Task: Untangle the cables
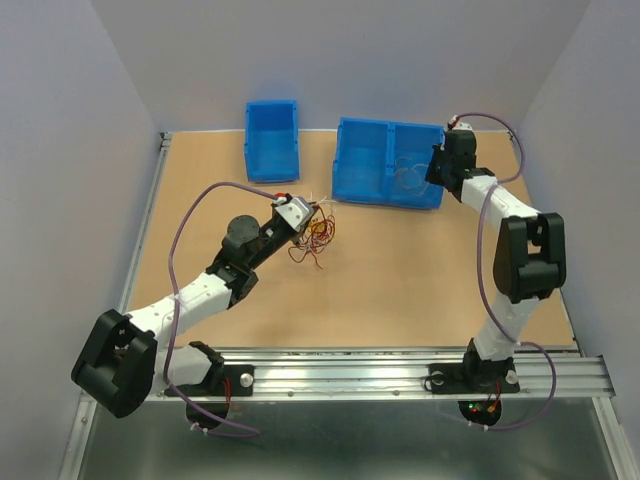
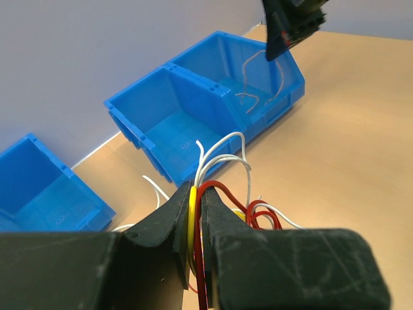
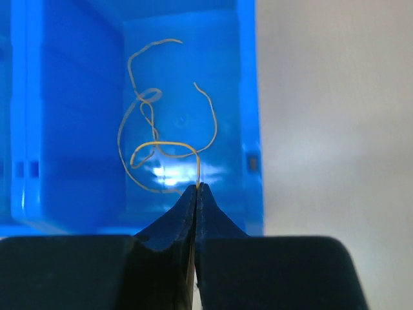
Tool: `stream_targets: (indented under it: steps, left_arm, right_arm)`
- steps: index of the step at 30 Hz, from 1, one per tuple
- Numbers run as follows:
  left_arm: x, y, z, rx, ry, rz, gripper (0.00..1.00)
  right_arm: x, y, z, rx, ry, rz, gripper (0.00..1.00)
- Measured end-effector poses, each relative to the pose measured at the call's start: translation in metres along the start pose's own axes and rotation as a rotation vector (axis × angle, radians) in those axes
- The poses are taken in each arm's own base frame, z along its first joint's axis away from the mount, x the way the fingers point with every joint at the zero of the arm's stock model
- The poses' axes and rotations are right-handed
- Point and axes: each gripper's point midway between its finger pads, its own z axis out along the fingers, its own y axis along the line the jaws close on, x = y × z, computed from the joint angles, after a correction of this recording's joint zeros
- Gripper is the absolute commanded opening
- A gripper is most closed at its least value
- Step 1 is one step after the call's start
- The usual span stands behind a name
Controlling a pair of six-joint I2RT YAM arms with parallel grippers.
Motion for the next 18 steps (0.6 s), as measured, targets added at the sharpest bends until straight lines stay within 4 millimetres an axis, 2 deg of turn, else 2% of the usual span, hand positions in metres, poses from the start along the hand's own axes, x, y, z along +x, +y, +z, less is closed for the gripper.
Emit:
stream_targets:
  steps: [3, 6, 8, 13, 18]
  left_arm:
    - [0.0, -0.001, 0.0, 0.002, 0.0, 0.0, 0.19]
    - [0.0, -0.001, 0.001, 0.002, 0.001, -0.001, 0.19]
    - [0.001, -0.001, 0.001, 0.002, 0.005, -0.001, 0.19]
    - [0.002, -0.001, 0.001, 0.0, 0.006, -0.001, 0.19]
    - [0.005, -0.001, 0.002, 0.002, 0.013, -0.001, 0.19]
  right_arm:
    - [-0.004, 0.012, 0.032, -0.035, 0.006, 0.001, 0.01]
    - [0.005, 0.023, 0.062, -0.064, 0.037, 0.005, 0.01]
    - [0.018, 0.028, 0.082, -0.072, 0.071, 0.007, 0.01]
    - [0.039, 0.037, 0.101, -0.08, 0.12, -0.003, 0.01]
    - [0.032, 0.06, 0.121, -0.093, 0.127, -0.044, 0.04]
